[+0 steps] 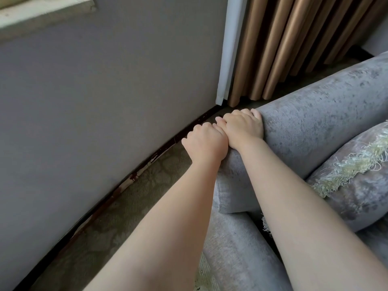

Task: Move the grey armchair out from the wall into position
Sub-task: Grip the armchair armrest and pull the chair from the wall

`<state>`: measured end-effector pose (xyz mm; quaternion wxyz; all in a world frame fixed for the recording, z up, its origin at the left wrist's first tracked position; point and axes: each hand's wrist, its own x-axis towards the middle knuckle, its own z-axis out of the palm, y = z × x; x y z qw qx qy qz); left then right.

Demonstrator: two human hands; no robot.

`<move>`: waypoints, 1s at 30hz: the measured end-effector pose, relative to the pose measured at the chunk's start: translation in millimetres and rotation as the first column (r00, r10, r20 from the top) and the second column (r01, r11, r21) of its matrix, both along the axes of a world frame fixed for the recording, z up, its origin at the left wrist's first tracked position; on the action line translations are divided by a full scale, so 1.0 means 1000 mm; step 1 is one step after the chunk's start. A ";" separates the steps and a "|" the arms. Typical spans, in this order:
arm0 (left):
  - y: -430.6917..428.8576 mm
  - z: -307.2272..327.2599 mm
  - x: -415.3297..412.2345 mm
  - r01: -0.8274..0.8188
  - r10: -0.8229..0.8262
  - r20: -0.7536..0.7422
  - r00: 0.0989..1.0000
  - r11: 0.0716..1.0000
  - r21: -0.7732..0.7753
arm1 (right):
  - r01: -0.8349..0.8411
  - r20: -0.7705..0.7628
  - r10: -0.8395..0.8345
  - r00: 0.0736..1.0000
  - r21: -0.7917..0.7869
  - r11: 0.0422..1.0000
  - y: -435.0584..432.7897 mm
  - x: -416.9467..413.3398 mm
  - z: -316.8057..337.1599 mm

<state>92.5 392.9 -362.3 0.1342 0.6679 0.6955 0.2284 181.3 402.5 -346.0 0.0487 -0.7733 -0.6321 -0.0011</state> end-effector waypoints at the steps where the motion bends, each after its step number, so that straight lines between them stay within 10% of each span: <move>1: -0.001 0.001 0.000 -0.003 0.003 0.000 1.000 1.000 -0.004 | -0.004 0.004 0.005 1.000 -0.018 1.000 0.000 0.000 0.001; 30: -0.085 0.016 -0.033 -0.106 0.101 -0.055 0.993 0.989 -0.100 | -0.142 -0.036 0.143 0.989 0.027 0.990 -0.077 -0.033 0.008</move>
